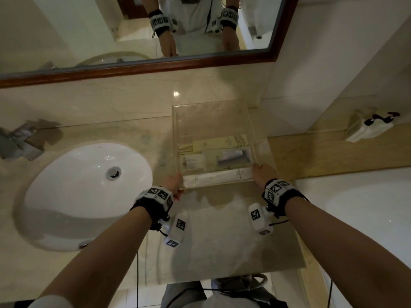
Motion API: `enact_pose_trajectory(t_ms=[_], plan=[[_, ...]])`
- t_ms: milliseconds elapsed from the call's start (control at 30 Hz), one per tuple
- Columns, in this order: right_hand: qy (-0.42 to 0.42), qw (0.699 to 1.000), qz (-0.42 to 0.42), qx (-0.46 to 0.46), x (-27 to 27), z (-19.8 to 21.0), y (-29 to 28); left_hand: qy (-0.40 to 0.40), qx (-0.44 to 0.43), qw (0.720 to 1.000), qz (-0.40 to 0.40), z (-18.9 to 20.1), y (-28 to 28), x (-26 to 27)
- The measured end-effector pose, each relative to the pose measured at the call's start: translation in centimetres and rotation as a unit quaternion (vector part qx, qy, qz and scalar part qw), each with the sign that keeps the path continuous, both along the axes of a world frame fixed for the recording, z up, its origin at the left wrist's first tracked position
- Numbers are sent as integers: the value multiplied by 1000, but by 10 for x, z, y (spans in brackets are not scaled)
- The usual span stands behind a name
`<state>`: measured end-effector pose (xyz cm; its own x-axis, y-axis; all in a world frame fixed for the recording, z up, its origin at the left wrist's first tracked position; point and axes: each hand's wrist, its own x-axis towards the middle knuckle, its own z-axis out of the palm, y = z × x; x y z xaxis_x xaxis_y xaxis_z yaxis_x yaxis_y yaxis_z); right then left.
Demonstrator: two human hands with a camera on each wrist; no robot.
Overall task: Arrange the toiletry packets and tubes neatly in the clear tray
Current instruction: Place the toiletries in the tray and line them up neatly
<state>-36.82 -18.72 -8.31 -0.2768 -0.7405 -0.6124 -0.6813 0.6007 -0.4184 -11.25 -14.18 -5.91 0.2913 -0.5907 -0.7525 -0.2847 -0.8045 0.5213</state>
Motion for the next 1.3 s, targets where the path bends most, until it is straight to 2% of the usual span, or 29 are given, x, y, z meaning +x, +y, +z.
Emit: enact_pose_trajectory(t_ms=[200, 433, 733, 833, 933, 1133, 1300], plan=[[-16, 999, -30, -18, 5, -3, -17, -9, -24, 999, 40, -3, -16, 2], [-39, 993, -102, -51, 9, -10, -39, 44, -36, 992, 109, -8, -38, 6], [-72, 983, -144, -84, 10, -19, -65, 35, -58, 990, 124, -23, -64, 10], [-82, 984, -131, -88, 8, -14, -67, 37, -75, 987, 136, -29, -69, 11], [-57, 993, -88, -60, 5, -19, -73, 34, -90, 985, 142, -30, -72, 12], [-60, 993, -88, -57, 5, -17, -80, 32, -98, 982, 161, -28, -79, 14], [-117, 983, -117, -83, 3, -18, -74, 57, -127, 975, 172, -30, -77, 13]])
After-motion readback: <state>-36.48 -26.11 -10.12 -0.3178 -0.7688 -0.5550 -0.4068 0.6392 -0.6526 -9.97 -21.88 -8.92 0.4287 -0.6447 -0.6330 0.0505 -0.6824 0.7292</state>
